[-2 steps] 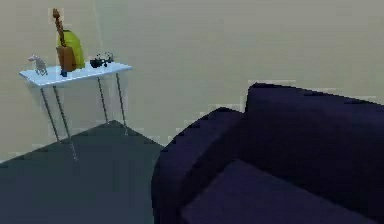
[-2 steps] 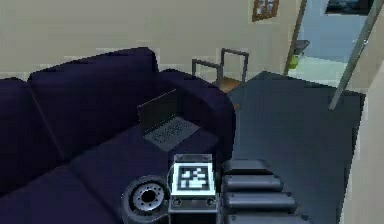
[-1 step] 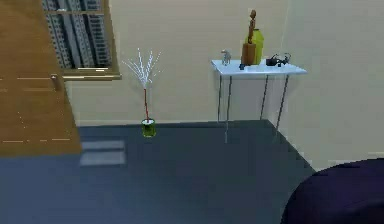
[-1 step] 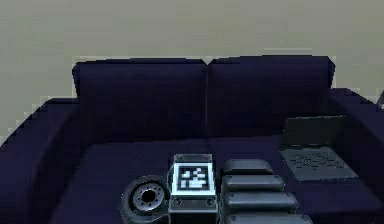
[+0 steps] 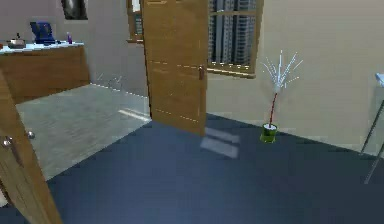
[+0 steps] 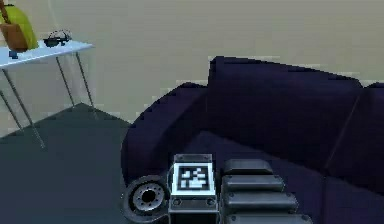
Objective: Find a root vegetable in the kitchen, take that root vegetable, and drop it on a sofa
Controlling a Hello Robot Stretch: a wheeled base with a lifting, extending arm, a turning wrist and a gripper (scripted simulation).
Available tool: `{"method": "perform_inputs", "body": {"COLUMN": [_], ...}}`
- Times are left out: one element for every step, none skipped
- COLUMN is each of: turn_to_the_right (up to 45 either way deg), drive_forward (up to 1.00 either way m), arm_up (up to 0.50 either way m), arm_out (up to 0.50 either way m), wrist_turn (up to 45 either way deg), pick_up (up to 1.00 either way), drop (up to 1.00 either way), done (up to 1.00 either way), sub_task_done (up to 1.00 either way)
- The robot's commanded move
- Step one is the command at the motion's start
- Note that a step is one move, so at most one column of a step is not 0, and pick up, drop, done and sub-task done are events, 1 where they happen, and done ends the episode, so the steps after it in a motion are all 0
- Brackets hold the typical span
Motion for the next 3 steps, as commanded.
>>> {"method": "perform_inputs", "body": {"turn_to_the_right": [45.0, 45.0, 45.0], "drive_forward": [0.00, 0.00, 0.00], "arm_up": [0.00, 0.00, 0.00], "arm_out": [0.00, 0.00, 0.00], "wrist_turn": [0.0, 0.0, 0.0], "pick_up": [0.00, 0.00, 0.00], "drop": [0.00, 0.00, 0.00], "done": [0.00, 0.00, 0.00], "sub_task_done": [0.00, 0.00, 0.00]}}
